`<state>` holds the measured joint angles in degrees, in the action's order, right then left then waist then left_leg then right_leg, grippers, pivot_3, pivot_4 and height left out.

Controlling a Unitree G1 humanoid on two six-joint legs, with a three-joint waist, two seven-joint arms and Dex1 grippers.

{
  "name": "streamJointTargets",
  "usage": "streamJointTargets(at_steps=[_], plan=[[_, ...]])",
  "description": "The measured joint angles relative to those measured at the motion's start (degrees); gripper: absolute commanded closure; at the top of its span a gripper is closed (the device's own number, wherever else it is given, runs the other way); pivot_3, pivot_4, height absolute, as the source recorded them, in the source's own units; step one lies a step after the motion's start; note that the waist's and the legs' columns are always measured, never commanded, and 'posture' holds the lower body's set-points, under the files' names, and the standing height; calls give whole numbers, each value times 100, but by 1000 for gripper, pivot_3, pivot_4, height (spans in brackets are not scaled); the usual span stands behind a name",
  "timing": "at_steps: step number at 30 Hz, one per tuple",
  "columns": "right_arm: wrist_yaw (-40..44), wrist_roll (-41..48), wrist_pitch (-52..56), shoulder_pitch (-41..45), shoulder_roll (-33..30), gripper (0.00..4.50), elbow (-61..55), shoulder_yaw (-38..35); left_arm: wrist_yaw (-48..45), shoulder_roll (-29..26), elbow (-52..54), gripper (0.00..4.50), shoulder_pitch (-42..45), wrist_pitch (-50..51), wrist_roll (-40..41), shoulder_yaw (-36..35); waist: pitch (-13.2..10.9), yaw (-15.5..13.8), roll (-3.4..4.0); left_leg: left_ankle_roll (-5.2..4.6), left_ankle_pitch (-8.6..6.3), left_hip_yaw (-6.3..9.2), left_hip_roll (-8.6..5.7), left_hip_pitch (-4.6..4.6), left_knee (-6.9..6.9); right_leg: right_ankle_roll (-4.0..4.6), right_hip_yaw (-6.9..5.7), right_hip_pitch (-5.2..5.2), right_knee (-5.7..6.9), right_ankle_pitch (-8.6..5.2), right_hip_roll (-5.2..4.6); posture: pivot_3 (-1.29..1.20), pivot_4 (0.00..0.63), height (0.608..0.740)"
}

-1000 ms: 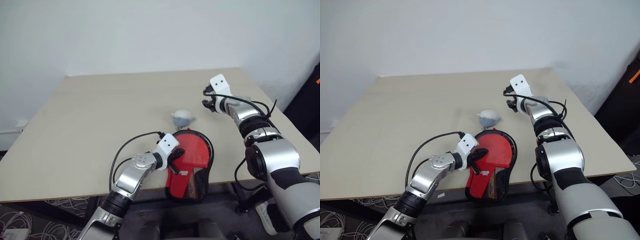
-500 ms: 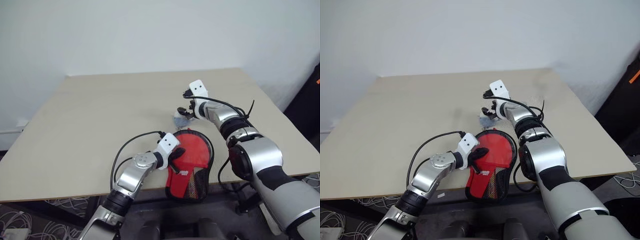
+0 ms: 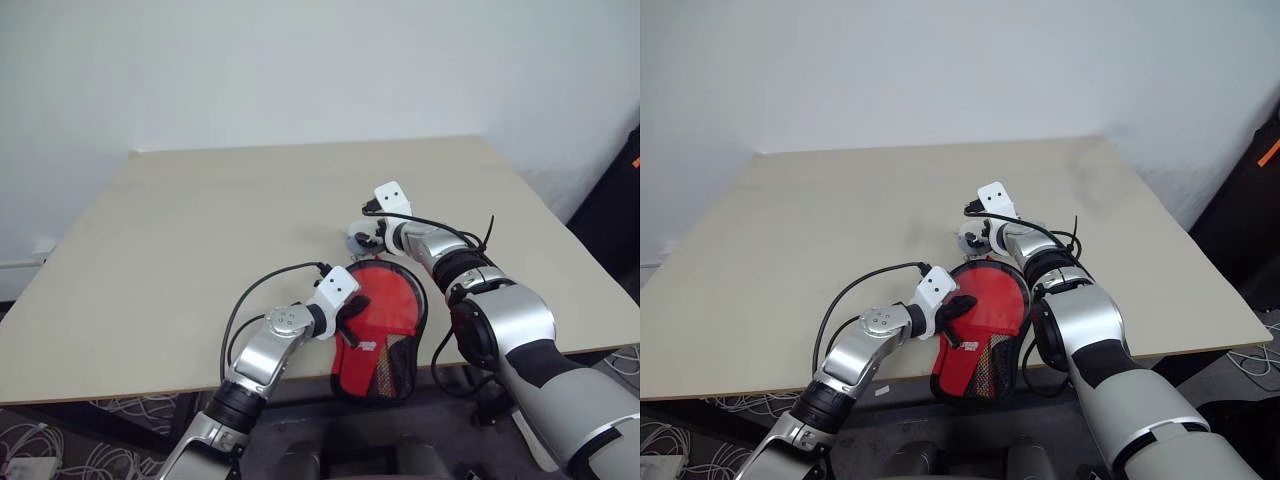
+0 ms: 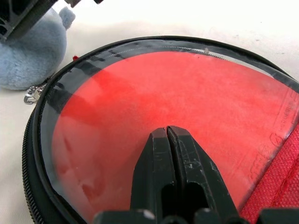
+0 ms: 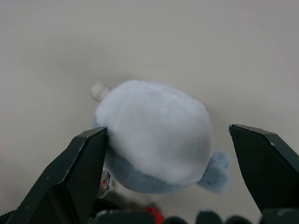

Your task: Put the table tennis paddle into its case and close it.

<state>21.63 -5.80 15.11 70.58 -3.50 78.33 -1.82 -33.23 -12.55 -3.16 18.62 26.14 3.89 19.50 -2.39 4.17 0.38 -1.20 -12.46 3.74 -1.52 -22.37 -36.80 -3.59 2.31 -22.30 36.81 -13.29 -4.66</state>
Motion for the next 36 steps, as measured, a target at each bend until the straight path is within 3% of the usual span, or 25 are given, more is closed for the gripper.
streamJointTargets(at_steps=[6,9,14,15,21,36], plan=[[-22,-18,1,-79,65,39,0,24,5,-9,41,4500,-5,34,-19,0,0,0,0,0,0,0,0,0,0,0,1,0,0,0,1,0,0,740],[-21,-55,1,-105,76,596,1,28,1,-16,48,4500,-5,47,-20,0,0,2,1,0,0,0,1,0,0,0,1,-1,0,0,1,0,0,740],[-4,-98,3,-106,110,2219,1,28,-8,-16,46,4500,-4,60,-21,-1,1,2,1,0,0,0,1,0,0,0,1,-1,0,0,2,0,0,740],[-3,-98,6,-106,118,2772,1,28,-13,-16,46,4500,-4,61,-21,-1,1,2,1,0,0,0,1,0,0,0,1,-1,0,0,2,0,0,740],[44,-101,25,-106,120,4383,0,26,-22,15,-13,4500,38,26,-20,-15,1,-1,1,0,0,1,1,1,0,0,-1,1,0,0,2,0,0,740],[108,-102,80,-106,95,4383,-6,21,-227,525,-1232,4500,768,-635,-17,-60,1,0,1,0,0,0,0,-1,-1,0,0,0,0,0,2,0,0,740]])
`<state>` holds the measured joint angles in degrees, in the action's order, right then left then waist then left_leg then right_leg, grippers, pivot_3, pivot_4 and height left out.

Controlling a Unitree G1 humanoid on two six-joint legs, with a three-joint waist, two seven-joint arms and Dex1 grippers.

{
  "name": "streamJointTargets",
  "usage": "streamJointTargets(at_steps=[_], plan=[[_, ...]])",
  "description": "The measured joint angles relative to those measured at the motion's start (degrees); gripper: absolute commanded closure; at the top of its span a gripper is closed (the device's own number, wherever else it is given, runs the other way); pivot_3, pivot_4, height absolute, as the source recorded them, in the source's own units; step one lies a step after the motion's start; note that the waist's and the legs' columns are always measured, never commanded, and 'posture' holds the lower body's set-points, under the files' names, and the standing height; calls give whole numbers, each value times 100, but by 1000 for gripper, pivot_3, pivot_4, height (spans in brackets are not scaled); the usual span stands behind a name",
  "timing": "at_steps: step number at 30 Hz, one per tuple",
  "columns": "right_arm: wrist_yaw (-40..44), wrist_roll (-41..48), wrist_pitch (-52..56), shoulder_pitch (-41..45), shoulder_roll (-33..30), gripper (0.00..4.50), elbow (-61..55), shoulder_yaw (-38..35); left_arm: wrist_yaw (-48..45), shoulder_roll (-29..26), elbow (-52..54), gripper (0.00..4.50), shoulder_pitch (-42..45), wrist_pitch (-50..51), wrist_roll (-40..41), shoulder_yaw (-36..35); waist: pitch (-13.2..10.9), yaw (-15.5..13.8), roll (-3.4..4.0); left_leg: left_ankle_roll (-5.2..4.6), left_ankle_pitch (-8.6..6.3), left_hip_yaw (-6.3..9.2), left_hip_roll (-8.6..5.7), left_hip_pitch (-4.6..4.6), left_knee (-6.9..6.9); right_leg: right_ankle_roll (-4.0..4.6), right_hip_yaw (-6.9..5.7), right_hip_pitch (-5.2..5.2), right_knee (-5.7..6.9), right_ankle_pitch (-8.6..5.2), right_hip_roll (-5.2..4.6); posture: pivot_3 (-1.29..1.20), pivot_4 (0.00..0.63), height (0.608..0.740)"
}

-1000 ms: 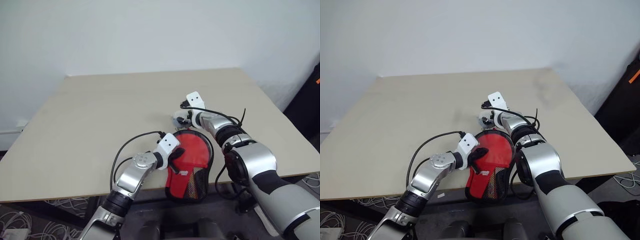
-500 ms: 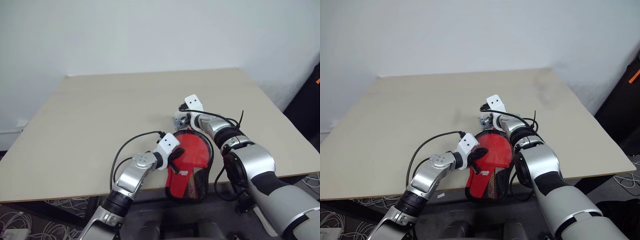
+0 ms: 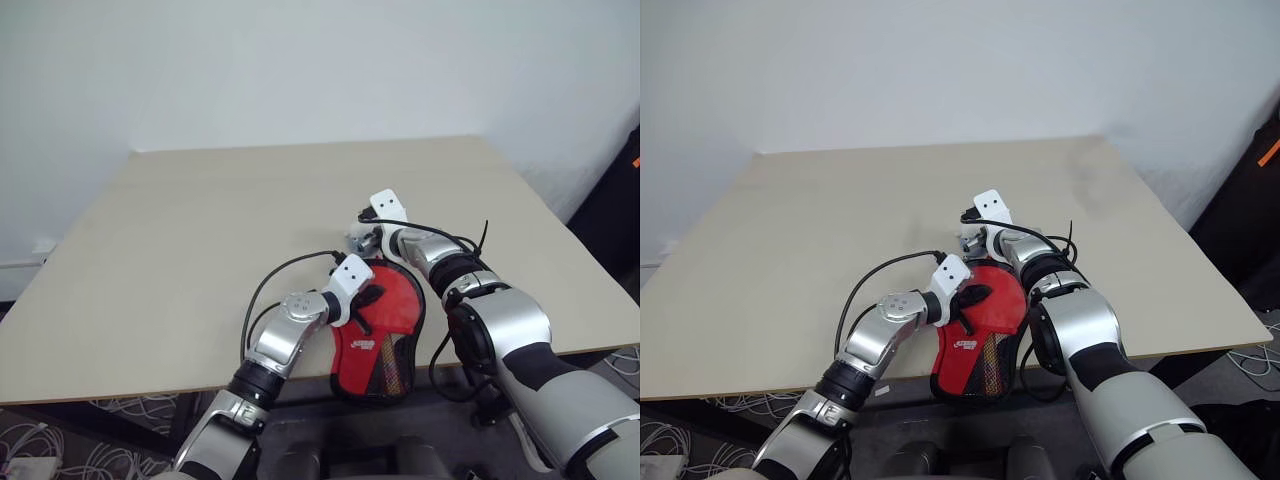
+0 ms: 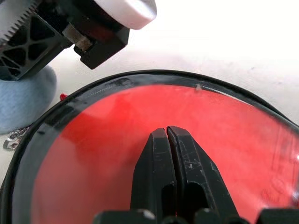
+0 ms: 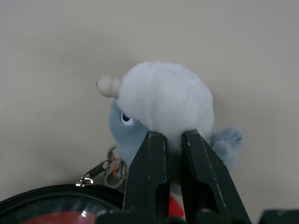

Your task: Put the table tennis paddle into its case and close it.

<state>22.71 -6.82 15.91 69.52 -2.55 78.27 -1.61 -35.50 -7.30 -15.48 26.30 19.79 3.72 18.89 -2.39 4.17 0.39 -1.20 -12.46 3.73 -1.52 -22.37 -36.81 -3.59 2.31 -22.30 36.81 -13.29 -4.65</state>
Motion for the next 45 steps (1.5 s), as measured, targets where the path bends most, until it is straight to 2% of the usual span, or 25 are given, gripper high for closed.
streamJointTargets(at_steps=[5,14,29,38,45], plan=[[-2,3,18,0,-12,4383,-2,-17,10,90,-450,4500,179,-135,-80,-11,0,-2,0,0,0,1,0,0,0,0,-1,2,0,0,0,0,0,740],[76,7,21,0,-115,4383,-2,-33,-5,183,-597,4500,188,-274,-127,2,2,-8,2,0,0,3,-2,1,-1,0,-2,6,0,0,-1,0,0,740],[17,169,73,-66,-878,4383,0,-298,-67,247,-638,4500,189,-295,-295,12,7,-13,9,-1,0,3,-5,7,-3,-2,-5,17,-4,-1,-5,0,0,740],[493,170,149,-285,-1417,4383,-74,-168,-86,290,-647,4500,183,-295,-302,12,9,-19,12,-3,0,4,-10,13,-3,-3,-7,27,-8,-2,-12,0,0,740],[1114,174,435,-573,-1916,4383,-747,30,-134,394,-663,4500,166,-294,-303,28,9,-118,13,-6,0,1,-17,19,-7,-9,-7,36,-10,-5,-19,0,0,740]])
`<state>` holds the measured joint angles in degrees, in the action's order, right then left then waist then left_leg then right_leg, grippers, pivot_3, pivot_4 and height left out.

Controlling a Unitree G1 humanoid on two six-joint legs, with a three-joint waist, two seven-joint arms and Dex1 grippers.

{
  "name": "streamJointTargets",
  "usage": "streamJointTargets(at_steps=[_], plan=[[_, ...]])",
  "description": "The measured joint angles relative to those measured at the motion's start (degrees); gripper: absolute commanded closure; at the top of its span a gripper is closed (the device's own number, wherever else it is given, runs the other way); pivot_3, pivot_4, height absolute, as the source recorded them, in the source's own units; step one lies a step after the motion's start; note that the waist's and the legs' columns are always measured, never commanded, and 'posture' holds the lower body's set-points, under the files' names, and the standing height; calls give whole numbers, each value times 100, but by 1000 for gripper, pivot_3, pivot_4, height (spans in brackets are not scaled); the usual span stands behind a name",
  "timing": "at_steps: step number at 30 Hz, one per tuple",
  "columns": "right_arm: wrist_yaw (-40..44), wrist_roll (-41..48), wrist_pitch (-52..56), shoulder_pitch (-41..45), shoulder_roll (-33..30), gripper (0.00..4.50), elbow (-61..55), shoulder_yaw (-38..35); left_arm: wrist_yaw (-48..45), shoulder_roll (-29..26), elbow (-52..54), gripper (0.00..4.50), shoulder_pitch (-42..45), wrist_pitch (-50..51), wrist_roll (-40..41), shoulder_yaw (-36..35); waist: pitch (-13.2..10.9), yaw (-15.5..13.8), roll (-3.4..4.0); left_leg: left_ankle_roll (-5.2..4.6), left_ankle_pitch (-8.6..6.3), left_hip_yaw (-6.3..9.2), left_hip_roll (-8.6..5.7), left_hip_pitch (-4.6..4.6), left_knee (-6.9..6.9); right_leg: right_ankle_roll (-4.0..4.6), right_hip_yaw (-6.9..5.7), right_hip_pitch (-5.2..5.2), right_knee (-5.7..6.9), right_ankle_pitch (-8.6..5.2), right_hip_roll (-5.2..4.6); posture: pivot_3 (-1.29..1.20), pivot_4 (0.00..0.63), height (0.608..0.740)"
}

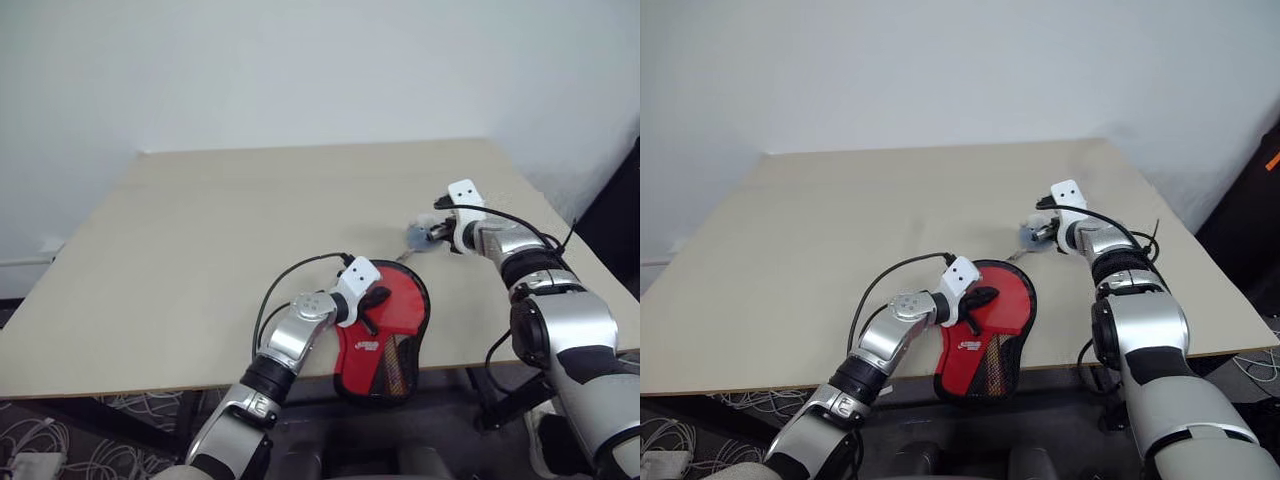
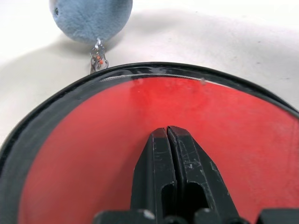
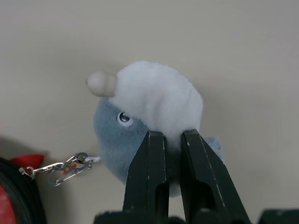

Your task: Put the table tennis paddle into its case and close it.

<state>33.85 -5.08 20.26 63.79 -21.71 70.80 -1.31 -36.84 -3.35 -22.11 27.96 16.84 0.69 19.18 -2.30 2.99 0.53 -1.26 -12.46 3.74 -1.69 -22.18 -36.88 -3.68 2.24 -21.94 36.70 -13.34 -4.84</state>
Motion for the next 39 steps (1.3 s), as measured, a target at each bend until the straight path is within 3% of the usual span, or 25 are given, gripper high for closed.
streamJointTargets(at_steps=[7,12,19,31,39], plan=[[592,175,921,-1183,-521,4383,-2101,98,-66,36,-53,4500,18,-6,-8,8,0,-45,1,-7,-5,3,-5,1,-10,-24,-3,8,0,-15,-6,0,0,740],[762,508,2152,-2566,-980,4383,-4473,10,-114,68,-121,4500,58,-25,-13,23,2,-109,3,-13,-9,-2,-5,0,-16,-37,-1,8,-1,-22,-8,0,0,740],[757,897,3185,-3492,-1460,4383,-6415,-217,-211,122,-272,4500,145,-135,-19,95,0,-219,1,-16,-11,-7,-3,-4,-22,-45,-1,9,-8,-30,-8,0,0,740],[1240,1766,3542,-4846,-2533,4383,-8343,-588,-334,190,-553,4500,296,-324,-18,151,-10,-349,-17,-28,-20,-9,-1,-36,-49,-50,-4,-8,-11,-33,-8,0,0,740],[1553,2203,3395,-5526,-2965,4383,-8933,-856,-402,187,-656,4500,354,-396,-19,166,-21,-365,-34,-30,-23,-14,3,-38,-53,-50,-2,-10,-13,-35,-8,0,0,740]])
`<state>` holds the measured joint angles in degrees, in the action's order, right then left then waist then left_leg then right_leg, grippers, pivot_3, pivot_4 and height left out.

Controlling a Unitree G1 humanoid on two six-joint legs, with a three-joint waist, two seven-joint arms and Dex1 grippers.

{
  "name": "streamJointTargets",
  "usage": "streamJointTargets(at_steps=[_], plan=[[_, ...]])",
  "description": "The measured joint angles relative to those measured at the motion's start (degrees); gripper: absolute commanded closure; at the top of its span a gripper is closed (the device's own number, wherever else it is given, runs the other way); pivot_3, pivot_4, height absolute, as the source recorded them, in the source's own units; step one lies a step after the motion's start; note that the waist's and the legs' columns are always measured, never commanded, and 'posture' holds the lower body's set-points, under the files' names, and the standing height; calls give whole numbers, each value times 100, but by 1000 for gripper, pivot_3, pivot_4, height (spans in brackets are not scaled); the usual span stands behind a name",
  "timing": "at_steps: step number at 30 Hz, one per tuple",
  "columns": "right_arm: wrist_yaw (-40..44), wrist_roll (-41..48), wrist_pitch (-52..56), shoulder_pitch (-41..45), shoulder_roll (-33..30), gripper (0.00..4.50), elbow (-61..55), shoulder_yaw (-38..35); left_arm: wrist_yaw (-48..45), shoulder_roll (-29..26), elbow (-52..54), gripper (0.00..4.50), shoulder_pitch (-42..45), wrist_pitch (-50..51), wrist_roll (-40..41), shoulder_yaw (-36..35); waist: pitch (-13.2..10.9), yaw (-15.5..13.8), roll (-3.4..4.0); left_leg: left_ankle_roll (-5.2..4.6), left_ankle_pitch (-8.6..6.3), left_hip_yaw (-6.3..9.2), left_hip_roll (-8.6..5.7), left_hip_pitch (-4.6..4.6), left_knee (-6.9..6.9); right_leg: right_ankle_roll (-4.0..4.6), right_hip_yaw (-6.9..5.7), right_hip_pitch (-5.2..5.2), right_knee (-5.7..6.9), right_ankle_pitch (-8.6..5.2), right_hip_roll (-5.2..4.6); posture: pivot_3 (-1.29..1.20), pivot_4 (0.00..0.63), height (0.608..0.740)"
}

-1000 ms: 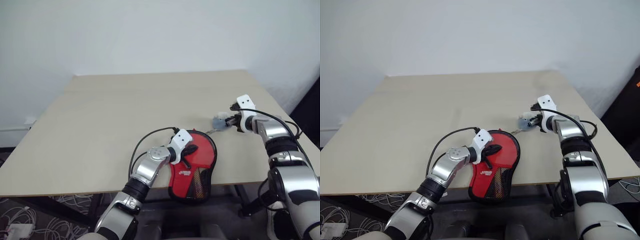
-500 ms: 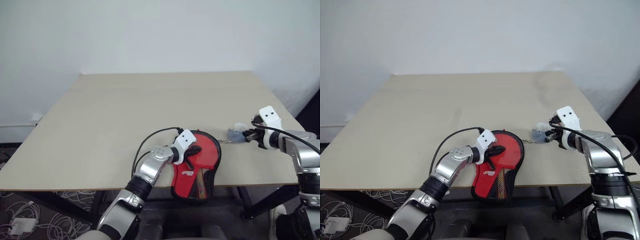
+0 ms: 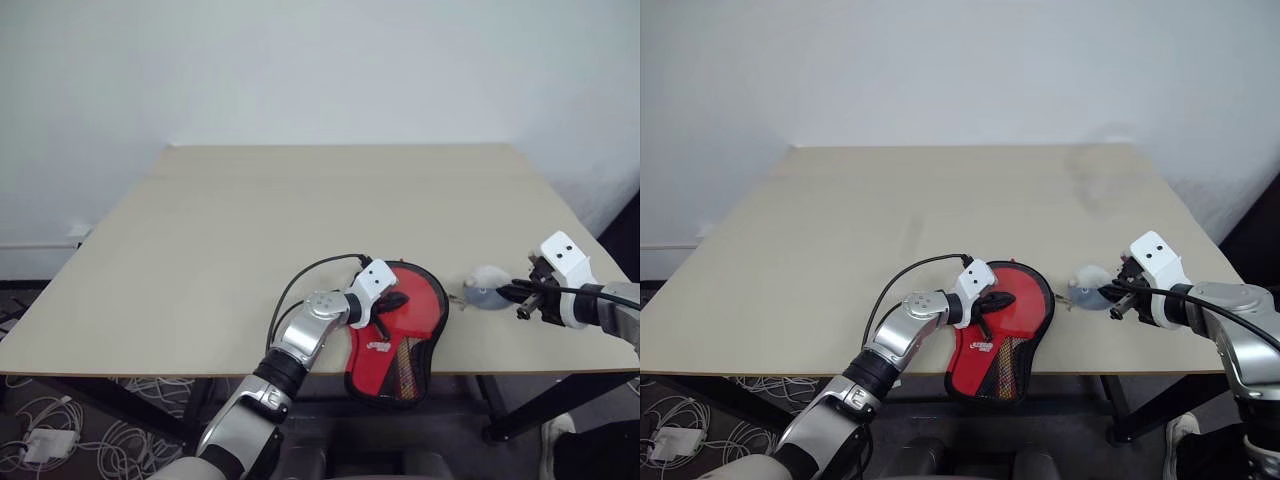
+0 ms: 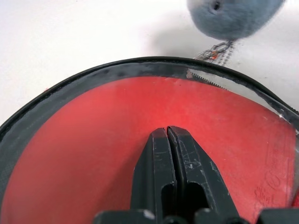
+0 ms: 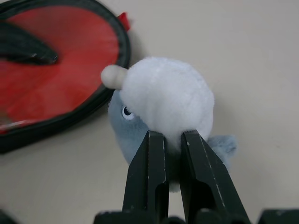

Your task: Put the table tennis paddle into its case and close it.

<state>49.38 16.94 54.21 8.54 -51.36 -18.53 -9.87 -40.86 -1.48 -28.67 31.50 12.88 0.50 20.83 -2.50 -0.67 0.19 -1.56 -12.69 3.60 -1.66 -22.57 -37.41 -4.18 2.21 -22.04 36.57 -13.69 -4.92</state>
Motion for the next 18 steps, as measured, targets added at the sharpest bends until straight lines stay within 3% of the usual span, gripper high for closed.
streamJointTargets(at_steps=[18], plan=[[876,890,-399,-1584,-647,4383,-1302,-594,-155,-22,-256,4500,182,-107,0,6,-5,-14,-17,0,-6,-1,6,-3,-9,7,-2,2,-6,-11,0,0,0,740]])
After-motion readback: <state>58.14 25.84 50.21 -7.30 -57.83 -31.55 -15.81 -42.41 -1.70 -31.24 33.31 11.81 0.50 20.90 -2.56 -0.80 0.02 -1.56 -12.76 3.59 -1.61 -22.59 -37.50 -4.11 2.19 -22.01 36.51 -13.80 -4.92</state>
